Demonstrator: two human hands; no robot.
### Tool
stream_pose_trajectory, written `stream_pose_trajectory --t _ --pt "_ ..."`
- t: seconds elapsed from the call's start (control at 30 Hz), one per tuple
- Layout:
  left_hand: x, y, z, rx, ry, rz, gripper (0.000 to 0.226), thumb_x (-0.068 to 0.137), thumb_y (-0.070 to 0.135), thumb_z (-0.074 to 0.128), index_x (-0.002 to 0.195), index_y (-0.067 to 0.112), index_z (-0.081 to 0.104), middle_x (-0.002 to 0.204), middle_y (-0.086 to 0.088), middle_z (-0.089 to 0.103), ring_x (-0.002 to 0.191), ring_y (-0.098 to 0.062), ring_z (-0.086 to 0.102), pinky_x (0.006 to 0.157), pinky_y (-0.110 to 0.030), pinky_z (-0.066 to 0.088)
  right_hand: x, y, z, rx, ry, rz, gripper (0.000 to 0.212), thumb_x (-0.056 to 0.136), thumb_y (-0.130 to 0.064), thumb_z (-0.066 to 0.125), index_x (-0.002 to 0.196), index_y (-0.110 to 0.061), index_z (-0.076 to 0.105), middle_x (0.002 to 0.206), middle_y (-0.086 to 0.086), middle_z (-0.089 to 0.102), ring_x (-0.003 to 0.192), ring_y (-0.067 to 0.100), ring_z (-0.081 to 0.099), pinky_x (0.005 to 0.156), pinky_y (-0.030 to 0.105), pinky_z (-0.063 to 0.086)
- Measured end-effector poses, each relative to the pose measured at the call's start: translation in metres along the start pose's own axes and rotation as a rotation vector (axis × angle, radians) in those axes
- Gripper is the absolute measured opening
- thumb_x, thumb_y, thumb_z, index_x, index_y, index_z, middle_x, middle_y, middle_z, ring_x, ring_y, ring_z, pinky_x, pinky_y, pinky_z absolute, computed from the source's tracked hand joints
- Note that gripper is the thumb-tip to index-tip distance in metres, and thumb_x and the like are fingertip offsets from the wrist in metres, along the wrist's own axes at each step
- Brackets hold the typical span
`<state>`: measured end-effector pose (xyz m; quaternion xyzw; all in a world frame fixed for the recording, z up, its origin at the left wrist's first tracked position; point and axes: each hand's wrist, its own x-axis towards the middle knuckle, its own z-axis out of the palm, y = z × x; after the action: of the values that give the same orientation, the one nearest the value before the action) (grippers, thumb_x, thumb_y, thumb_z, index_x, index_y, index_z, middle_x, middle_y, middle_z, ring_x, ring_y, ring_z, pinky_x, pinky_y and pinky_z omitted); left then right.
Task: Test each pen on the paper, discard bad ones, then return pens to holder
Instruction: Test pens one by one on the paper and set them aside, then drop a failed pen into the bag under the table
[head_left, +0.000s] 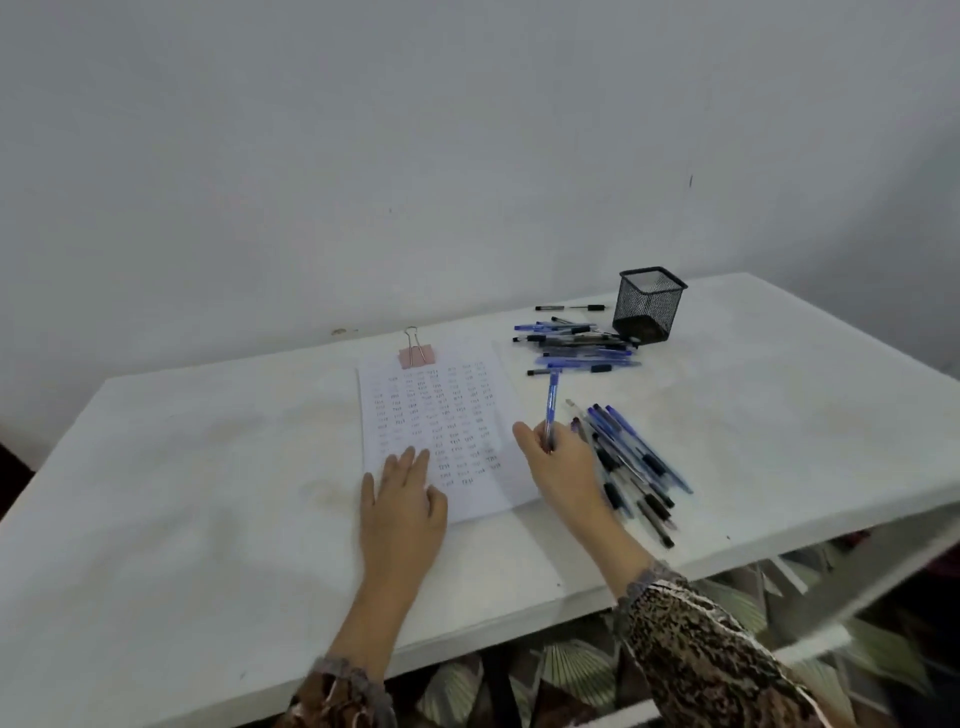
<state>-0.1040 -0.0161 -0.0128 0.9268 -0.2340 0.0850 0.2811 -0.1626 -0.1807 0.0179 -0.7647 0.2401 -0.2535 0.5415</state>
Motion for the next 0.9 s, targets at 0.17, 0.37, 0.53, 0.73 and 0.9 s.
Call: stream_pose_trajectory --t 0.17,0.37,0.53,0.73,0.9 --pt "-0.035 0.029 0.004 -0.020 -0.022 0.032 0.048 0.095 0.020 0.036 0.143 0.017 0.029 0.151 -0.002 0.027 0.142 -0.017 0.017 0.116 -0.034 0.000 -0.032 0.004 -0.017 -0.123 -0.022 -0.024 0.036 0.097 -0.025 0.042 0.065 -0.015 0.031 0.056 -0.001 0.033 0.049 0.012 0.031 0.048 0.024 0.025" --pt "-0.093 0.075 0.014 -0.127 0.020 0.095 0.053 0.090 0.032 0.024 0.137 0.016 0.040 0.143 -0.001 0.041 0.137 -0.018 0.030 0.114 -0.031 0.007 -0.091 0.006 -0.063 -0.240 -0.071 -0.005 0.031 0.097 -0.031 0.041 0.067 -0.023 0.038 0.056 -0.004 0.041 0.049 0.011 0.040 0.050 0.027 0.029" --pt "-0.159 0.112 0.045 -0.267 0.124 0.288 0.040 0.087 0.022 0.039 0.121 0.013 0.058 0.124 0.000 0.060 0.123 -0.014 0.048 0.107 -0.037 0.035 -0.150 0.042 -0.116 -0.294 -0.022 0.047 0.028 0.096 -0.036 0.042 0.072 -0.023 0.045 0.053 -0.003 0.047 0.045 0.008 0.043 0.047 0.026 0.032" --pt "-0.215 0.123 0.117 -0.322 -0.020 0.386 0.037 0.083 0.021 0.044 0.114 0.019 0.063 0.119 0.009 0.062 0.117 -0.005 0.050 0.103 -0.029 0.039 -0.213 0.115 -0.165 -0.269 0.155 0.343 0.027 0.096 -0.033 0.044 0.074 -0.018 0.049 0.060 0.002 0.052 0.054 0.012 0.049 0.056 0.034 0.037" --pt "-0.240 0.109 0.198 -0.243 -0.264 0.262 0.041 0.084 0.029 0.037 0.116 0.023 0.062 0.118 0.011 0.061 0.114 -0.008 0.054 0.097 -0.027 0.047 -0.231 0.209 -0.173 -0.415 0.127 0.637 0.016 0.098 -0.037 0.038 0.092 -0.025 0.047 0.072 -0.002 0.053 0.066 0.016 0.049 0.063 0.032 0.037"
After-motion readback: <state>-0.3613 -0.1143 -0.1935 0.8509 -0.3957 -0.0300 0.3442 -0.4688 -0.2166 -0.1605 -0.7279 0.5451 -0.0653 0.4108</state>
